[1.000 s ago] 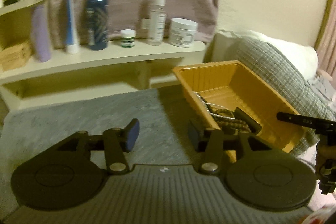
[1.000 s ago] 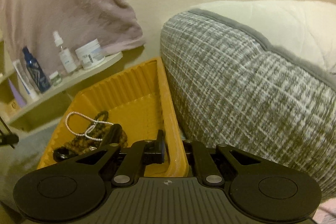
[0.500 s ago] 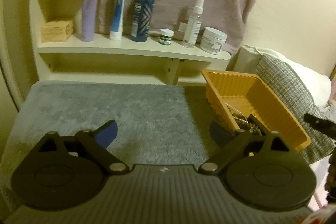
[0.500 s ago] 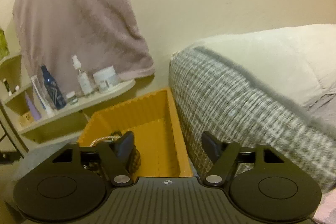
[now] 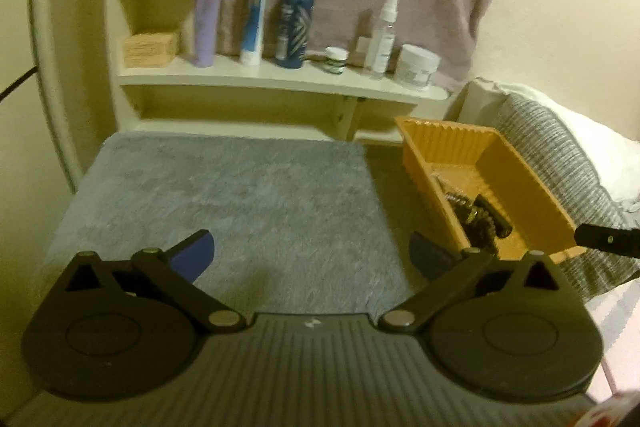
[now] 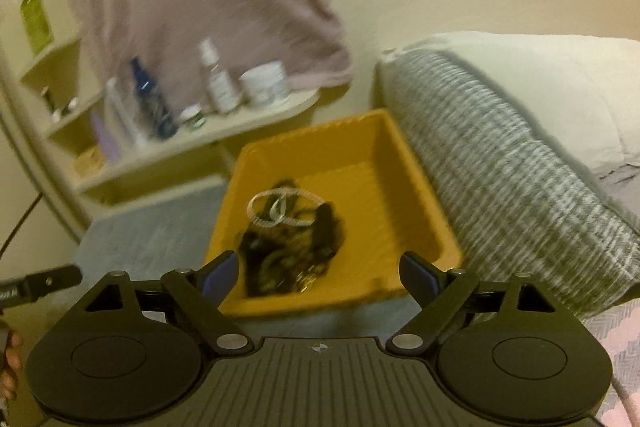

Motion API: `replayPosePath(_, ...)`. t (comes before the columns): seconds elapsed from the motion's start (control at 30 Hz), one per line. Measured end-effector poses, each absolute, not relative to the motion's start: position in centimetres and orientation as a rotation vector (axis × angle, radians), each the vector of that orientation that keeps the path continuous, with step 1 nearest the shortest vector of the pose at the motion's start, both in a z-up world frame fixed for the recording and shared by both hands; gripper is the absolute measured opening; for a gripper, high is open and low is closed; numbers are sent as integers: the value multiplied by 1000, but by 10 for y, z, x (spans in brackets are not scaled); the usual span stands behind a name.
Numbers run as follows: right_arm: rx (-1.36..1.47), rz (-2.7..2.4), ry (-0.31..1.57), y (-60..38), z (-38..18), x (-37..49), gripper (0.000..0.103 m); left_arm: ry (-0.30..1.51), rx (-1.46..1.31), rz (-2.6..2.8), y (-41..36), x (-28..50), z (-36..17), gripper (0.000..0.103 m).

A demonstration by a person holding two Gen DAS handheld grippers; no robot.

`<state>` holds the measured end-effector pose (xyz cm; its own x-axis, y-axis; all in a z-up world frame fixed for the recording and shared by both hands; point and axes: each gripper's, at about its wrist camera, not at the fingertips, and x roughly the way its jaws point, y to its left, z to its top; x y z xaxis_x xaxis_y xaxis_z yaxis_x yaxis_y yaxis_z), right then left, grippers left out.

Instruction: Organize jewelry

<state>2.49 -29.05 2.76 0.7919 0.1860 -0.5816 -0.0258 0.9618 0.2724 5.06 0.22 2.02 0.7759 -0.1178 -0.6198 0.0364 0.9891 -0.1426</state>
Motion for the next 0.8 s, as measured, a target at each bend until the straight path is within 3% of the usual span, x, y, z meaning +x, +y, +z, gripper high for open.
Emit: replayPosePath(0.8, 142, 236, 780, -215, 32, -10, 87, 758, -82, -1, -16, -17, 30, 103)
